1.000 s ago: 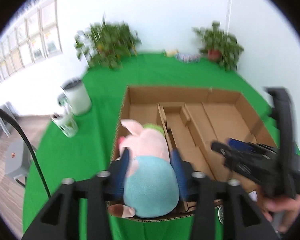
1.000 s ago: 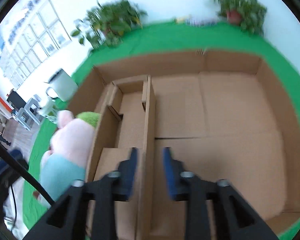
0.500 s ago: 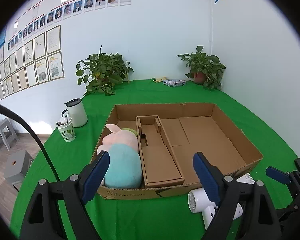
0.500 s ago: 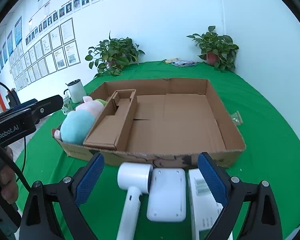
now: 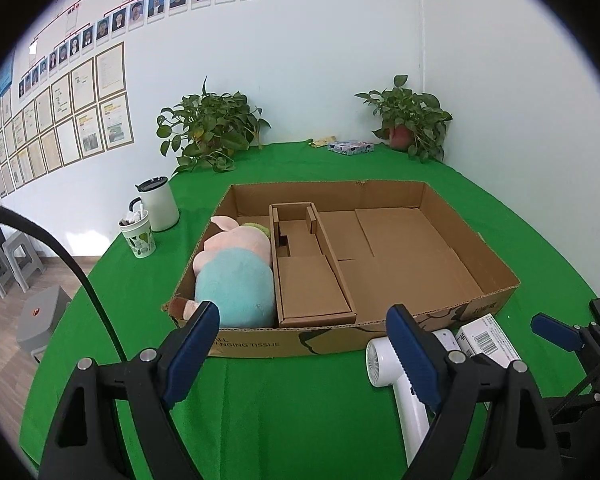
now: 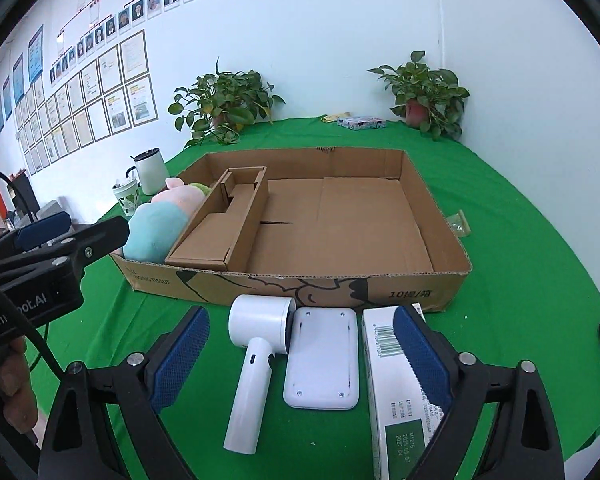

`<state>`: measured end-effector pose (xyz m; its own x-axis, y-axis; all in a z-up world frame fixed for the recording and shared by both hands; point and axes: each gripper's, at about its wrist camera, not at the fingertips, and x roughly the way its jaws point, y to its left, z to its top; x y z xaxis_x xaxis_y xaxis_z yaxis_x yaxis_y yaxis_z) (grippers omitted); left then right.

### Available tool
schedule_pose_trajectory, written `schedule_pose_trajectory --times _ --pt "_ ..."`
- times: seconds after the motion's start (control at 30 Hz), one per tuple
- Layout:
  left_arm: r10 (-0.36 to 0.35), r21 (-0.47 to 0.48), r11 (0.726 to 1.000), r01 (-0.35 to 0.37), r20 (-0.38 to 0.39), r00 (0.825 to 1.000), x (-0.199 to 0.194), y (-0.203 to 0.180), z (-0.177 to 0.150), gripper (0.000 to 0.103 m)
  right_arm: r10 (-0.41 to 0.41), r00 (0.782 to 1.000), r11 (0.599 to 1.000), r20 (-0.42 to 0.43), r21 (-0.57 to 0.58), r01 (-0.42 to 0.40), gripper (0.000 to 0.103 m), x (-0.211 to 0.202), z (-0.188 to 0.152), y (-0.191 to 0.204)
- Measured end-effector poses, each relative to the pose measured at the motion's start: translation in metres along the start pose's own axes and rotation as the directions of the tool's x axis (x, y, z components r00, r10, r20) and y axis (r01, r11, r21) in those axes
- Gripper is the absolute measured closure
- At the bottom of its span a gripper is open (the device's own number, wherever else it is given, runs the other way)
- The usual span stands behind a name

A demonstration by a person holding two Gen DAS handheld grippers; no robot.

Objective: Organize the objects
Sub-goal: 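Open both grippers and withdraw from the box, then grasp the white hair dryer handle with the right gripper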

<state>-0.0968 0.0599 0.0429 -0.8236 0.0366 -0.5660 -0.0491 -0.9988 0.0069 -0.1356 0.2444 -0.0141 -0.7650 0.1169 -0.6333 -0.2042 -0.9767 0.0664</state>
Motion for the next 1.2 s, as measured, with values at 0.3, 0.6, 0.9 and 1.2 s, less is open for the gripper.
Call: schedule_pose_trajectory --times 0.3,0.6,0.9,1.2 --pt "0.007 0.016 1.000 -0.007 -0.002 1.000 0.000 -0.006 -0.003 0.017 -0.011 1.000 1.000 -0.021 -0.001 0.011 0.016 0.004 0.000 -0.004" --pt "0.011 0.009 1.000 -0.010 -0.037 0.999 0.008 -0.005 -0.006 0.017 0.005 0.999 1.000 -0.054 -0.006 -0.006 0.024 0.011 -0.003 -0.003" --pt "0.004 0.002 1.000 -0.004 -0.048 0.999 0.010 -0.004 -0.009 0.017 -0.007 0.997 1.000 -0.075 -0.013 0.006 0.043 0.018 -0.005 -0.002" --pt "-0.032 -0.014 0.999 0.031 -0.065 0.997 0.013 -0.003 -0.010 0.017 -0.019 0.997 1.000 -0.079 -0.016 0.018 0.027 0.022 -0.008 -0.002"
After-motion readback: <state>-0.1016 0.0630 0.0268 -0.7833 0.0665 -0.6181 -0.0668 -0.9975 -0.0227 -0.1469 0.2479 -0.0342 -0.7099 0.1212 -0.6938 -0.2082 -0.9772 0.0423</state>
